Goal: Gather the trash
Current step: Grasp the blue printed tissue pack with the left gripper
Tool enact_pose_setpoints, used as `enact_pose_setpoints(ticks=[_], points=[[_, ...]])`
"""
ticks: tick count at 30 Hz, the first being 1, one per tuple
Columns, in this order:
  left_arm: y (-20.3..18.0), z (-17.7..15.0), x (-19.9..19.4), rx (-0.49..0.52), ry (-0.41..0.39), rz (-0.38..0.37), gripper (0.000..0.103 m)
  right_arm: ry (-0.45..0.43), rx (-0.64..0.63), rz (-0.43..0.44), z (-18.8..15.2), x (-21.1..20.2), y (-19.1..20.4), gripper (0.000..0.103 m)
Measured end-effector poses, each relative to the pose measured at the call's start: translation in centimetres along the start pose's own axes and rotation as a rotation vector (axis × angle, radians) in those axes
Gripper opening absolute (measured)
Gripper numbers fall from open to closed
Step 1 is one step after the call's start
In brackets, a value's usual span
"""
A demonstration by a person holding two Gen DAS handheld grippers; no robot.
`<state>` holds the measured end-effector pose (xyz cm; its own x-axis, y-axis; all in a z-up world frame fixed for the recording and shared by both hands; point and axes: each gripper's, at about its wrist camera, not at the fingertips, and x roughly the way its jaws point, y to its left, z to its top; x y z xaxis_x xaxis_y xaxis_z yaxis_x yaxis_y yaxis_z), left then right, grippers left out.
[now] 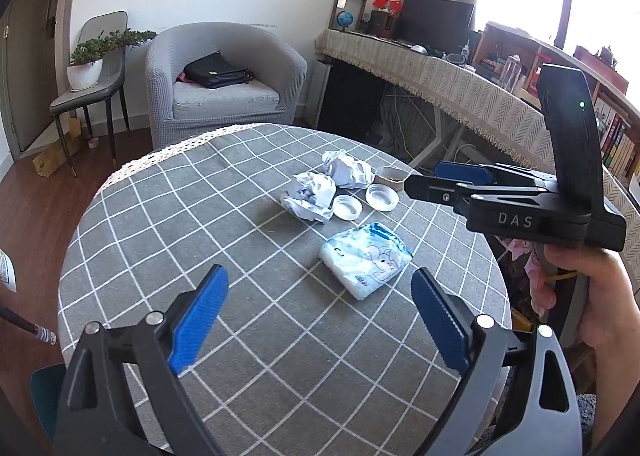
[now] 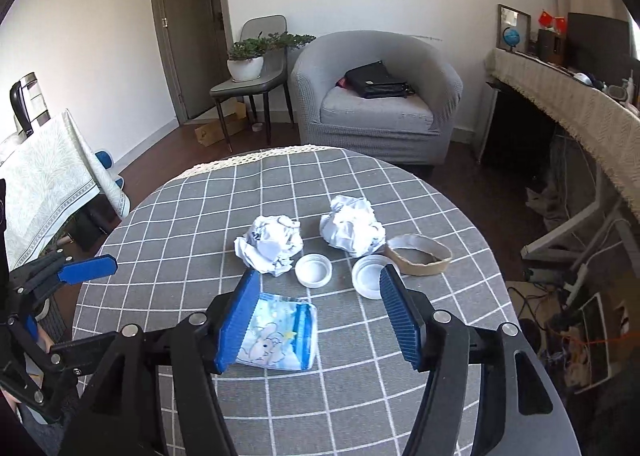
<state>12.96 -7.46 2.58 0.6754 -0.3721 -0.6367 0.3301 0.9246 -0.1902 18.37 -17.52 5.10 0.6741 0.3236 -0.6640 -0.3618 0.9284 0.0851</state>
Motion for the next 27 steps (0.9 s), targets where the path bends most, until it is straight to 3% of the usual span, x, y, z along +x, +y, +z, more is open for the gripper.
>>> enact_pose_setpoints(ticks=[7,13,24,27], points=[[-2.6,0.7,4.2,-0.024,0.101,0.040,0.097,0.013,0.055,-0.041,-0.8,-0.4,-4.0,0.069],[-4.9,1.1,7.2,-0.011,0.167,0.127,0.098,0.013,0.076,-0.058,-1.0,-0.5,-6.8,0.070],[-5.4,1.4,10.9,-0.036,0.210,0.308,0.098,0.029,0.089,-0.073,-0.6,0.2,-10.1,0.070],[-4.9,1.6,11.4,-0.053,0.222,0.286,0.098,0.046,0.078,-0.061,-0.6,0.9,-10.5,0.070]])
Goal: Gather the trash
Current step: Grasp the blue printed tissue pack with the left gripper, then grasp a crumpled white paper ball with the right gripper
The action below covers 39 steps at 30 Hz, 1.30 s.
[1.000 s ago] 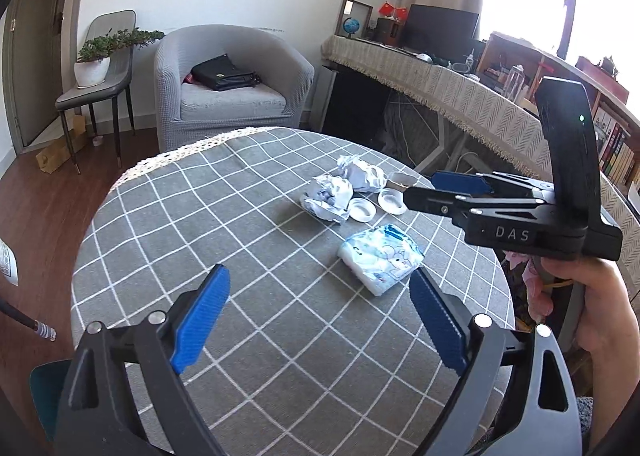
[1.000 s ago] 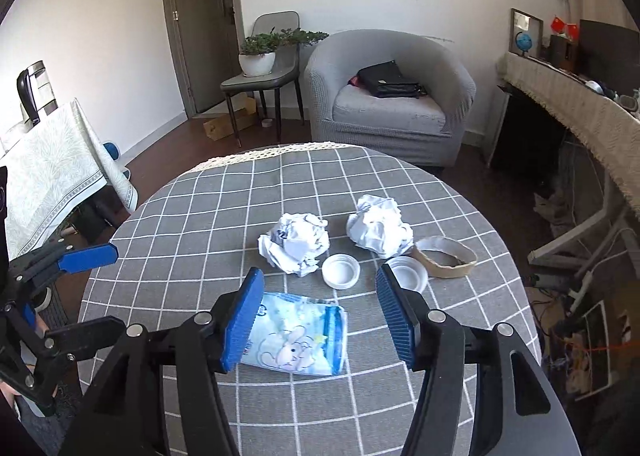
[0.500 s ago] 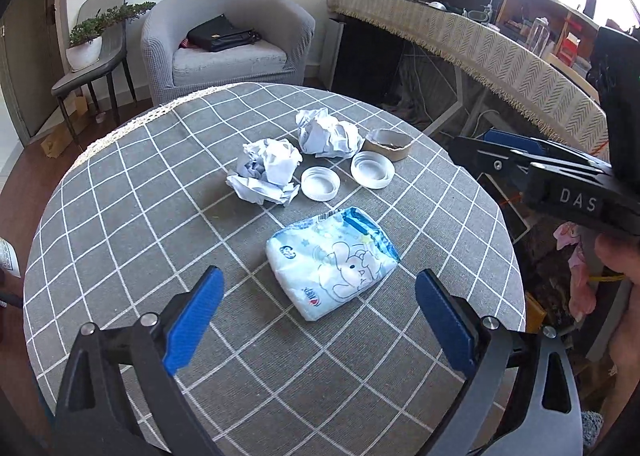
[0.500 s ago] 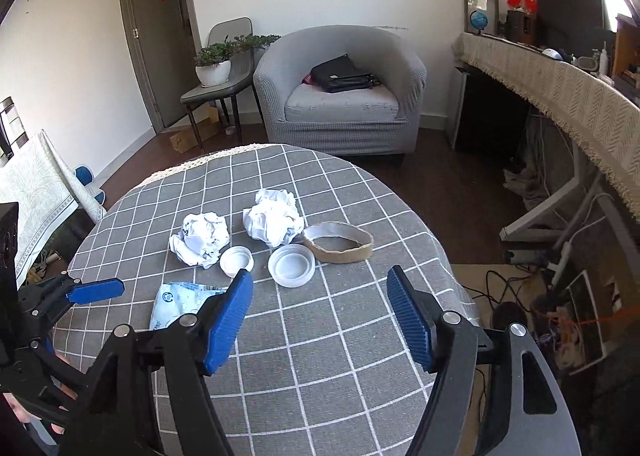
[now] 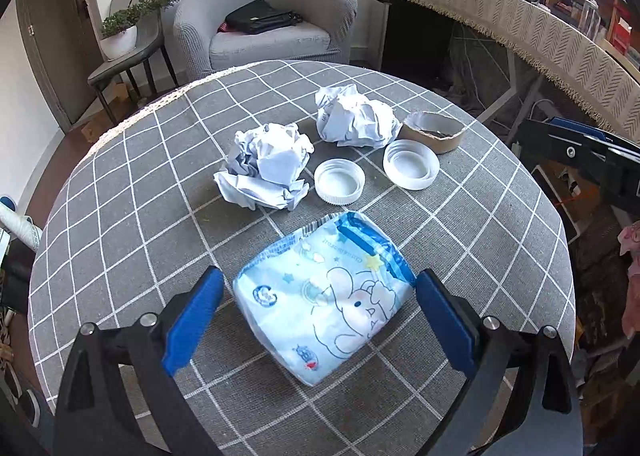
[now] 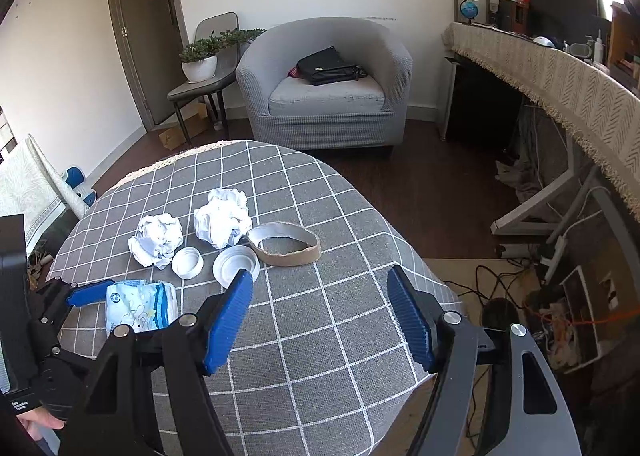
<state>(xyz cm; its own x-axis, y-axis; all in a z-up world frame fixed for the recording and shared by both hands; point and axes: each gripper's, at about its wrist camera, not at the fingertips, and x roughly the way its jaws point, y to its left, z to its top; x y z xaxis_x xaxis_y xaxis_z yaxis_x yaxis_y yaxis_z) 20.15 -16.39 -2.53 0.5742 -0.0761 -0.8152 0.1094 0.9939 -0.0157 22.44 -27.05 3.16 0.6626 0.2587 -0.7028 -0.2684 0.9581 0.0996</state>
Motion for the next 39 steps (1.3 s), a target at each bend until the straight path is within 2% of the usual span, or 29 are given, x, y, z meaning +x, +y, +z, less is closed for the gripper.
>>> enact_pose_setpoints(ticks=[4,9,11,17,20,24,29,39], points=[[0.7,0.1,0.3,0.000,-0.005,-0.021,0.097,0.008,-0.040,0.045,0.3,1.0,0.4,0.070],[1.2,0.0,-0.1,0.027,-0.042,-0.037,0.076,0.009,-0.088,0.084,1.1,1.9,2.0,0.070],[1.4,-0.1,-0.4,0.034,-0.056,-0.056,0.060,0.004,-0.098,0.096,1.4,2.1,2.9,0.070],[2.7,0.0,-0.5,0.033,-0.065,-0.125,0.049,-0.002,-0.127,0.112,2.6,2.9,5.2,0.070],[3.1,0.0,-0.6,0.031,-0.065,-0.148,0.045,0.015,-0.155,0.110,2.9,4.0,6.5,0.070],[4.2,-0.1,-0.7,-0.005,-0.073,-0.202,0.044,0.035,-0.214,0.064,3.1,5.3,8.2,0.070],[5.0,-0.3,-0.9,-0.014,-0.077,-0.225,0.042,0.044,-0.250,0.024,3.7,6.5,9.2,0.069],[6.9,-0.4,-2.5,-0.017,-0.114,-0.252,0.042,0.103,-0.316,-0.057,3.6,9.6,11.3,0.054]])
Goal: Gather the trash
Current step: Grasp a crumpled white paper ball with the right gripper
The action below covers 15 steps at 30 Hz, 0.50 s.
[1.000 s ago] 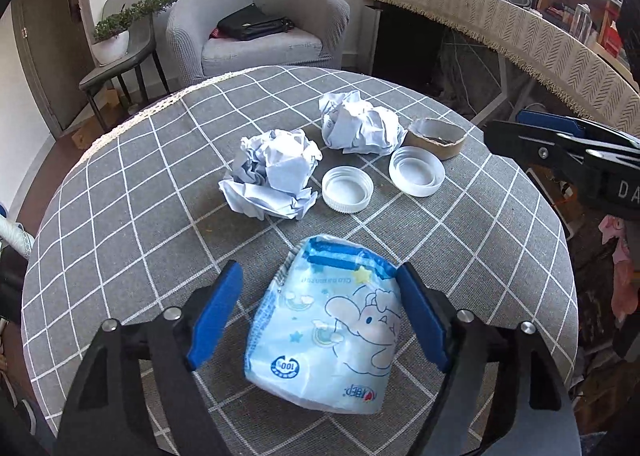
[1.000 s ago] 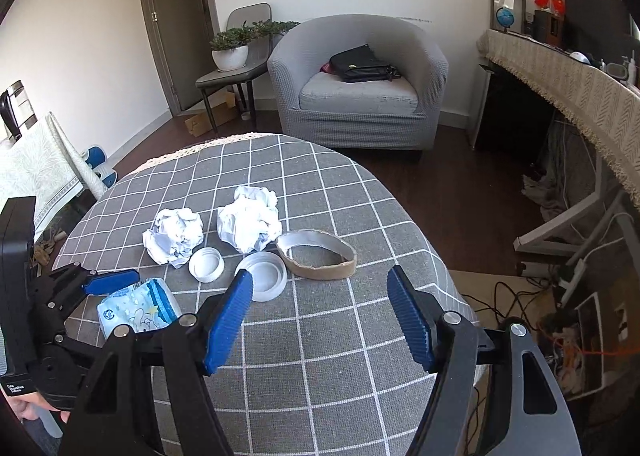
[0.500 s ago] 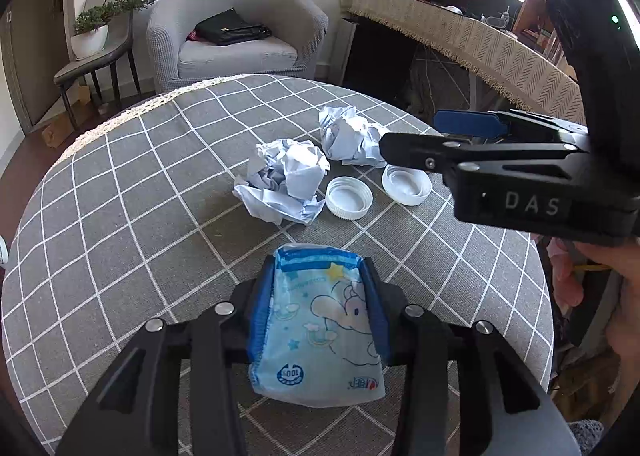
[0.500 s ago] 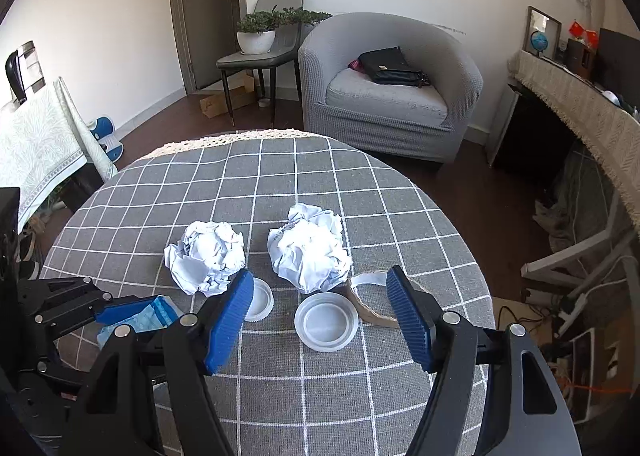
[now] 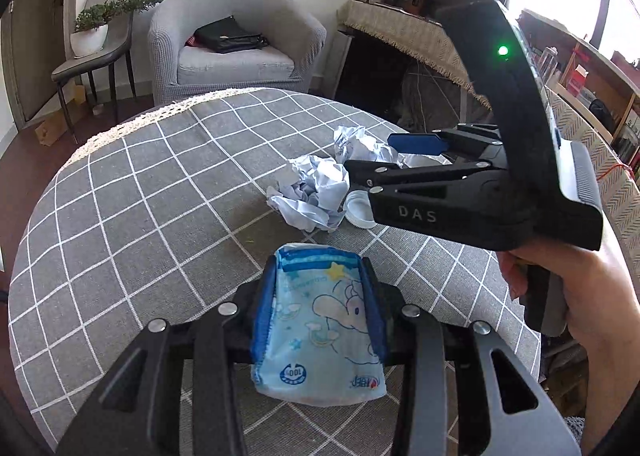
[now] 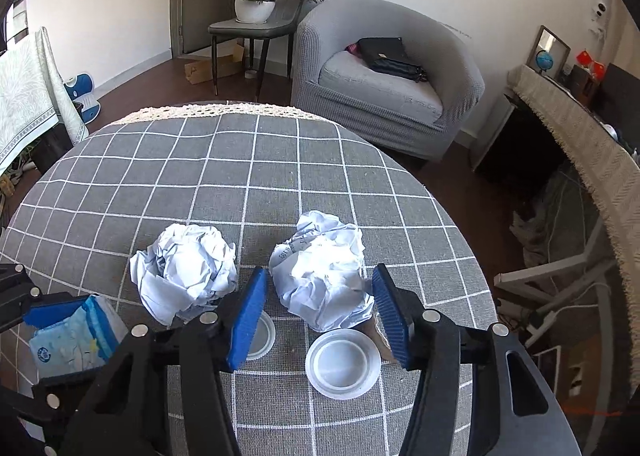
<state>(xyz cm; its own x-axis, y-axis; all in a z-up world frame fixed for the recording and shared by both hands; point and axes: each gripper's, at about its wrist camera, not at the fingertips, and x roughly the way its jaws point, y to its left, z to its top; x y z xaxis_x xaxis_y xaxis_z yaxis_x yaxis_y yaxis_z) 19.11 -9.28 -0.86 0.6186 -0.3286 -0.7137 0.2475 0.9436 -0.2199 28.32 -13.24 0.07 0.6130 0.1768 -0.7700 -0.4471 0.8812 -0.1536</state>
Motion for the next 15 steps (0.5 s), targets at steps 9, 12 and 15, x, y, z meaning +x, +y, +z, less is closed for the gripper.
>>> enact_pose_setpoints(ticks=[9,12,15], points=[[0.9,-0.1,-2.3,-0.007,-0.039,-0.013,0.042,-0.003,0.007,-0.069,0.4,1.0,0.4,0.046],[1.4,-0.2,-3.0,-0.008,-0.045,-0.017,0.042,-0.023,0.049,-0.050,0.5,0.5,0.0,0.046],[1.7,-0.4,-3.3,-0.008,-0.047,-0.013,0.042,-0.061,0.073,-0.045,1.1,-0.8,0.0,0.046]])
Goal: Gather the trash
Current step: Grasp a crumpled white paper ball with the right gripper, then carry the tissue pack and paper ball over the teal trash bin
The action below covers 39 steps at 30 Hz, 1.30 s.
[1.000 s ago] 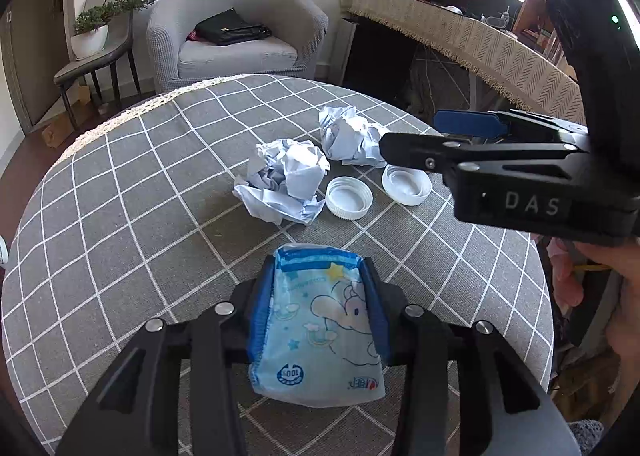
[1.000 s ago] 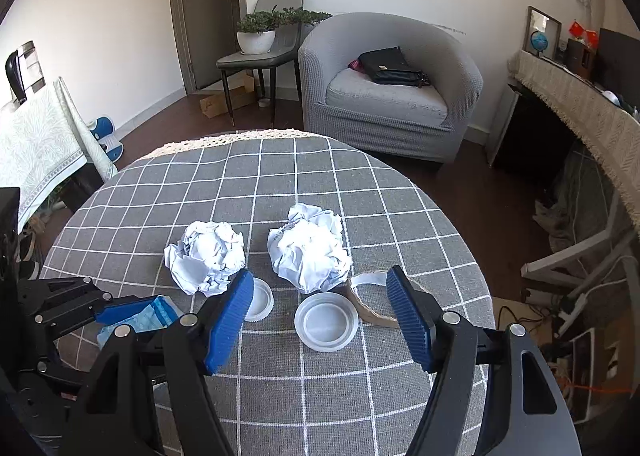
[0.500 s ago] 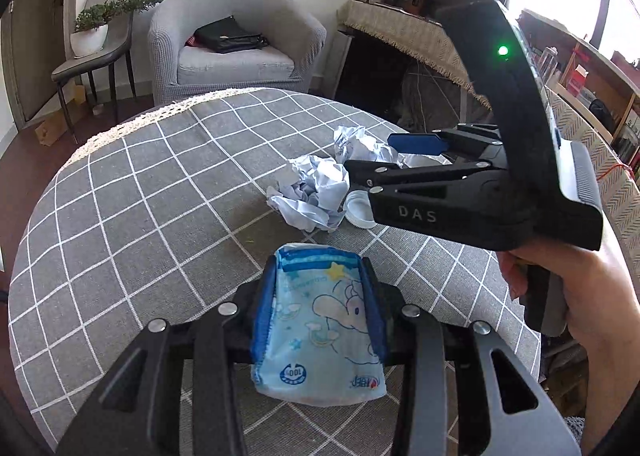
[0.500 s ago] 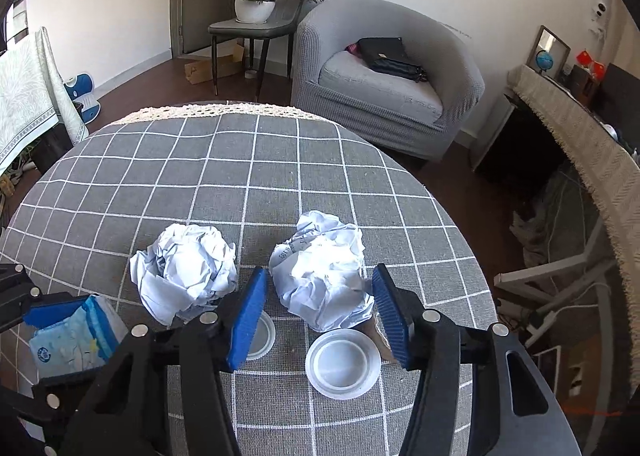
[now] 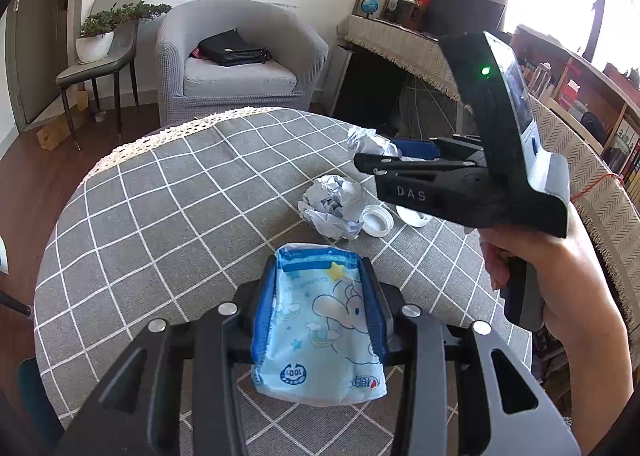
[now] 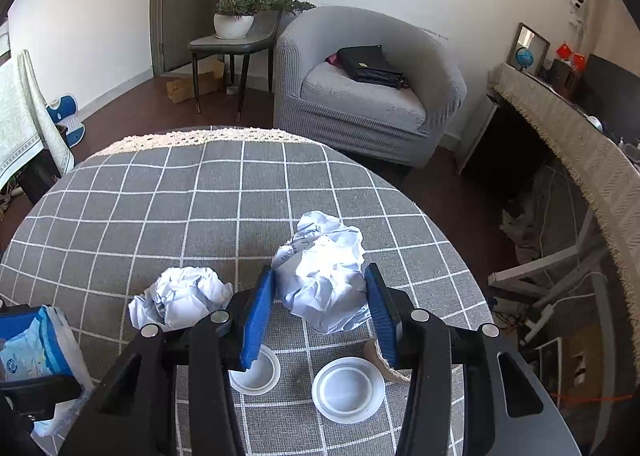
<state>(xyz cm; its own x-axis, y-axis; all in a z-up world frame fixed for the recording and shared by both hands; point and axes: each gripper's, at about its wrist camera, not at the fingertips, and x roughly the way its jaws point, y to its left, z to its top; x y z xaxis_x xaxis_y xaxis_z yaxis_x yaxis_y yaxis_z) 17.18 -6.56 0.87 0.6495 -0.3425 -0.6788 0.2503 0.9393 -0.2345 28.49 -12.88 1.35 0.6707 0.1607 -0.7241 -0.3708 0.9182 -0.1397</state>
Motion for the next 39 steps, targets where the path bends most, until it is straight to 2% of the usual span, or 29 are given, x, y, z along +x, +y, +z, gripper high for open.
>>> enact_pose_setpoints(ticks=[4,12,20,28,39], points=[[0.3,-0.5,-0.8,-0.008,-0.004,0.004,0.042,-0.045,0.043,0.032,0.2,-1.6,0.2,0.046],[0.6,-2.1,-3.1,-0.006,-0.018,0.019,0.042,-0.073,0.035,0.080,-1.2,-4.4,2.6,0.046],[-0.3,-4.1,-5.6,0.037,-0.045,0.053,0.042,-0.100,0.020,0.130,-3.5,-7.9,5.0,0.046],[-0.2,-6.8,-8.8,0.026,-0.066,0.063,0.042,-0.105,0.021,0.169,-6.4,-10.5,7.8,0.046],[2.3,-9.5,-12.5,0.010,-0.079,0.100,0.042,-0.131,0.043,0.201,-8.0,-13.1,11.0,0.046]])
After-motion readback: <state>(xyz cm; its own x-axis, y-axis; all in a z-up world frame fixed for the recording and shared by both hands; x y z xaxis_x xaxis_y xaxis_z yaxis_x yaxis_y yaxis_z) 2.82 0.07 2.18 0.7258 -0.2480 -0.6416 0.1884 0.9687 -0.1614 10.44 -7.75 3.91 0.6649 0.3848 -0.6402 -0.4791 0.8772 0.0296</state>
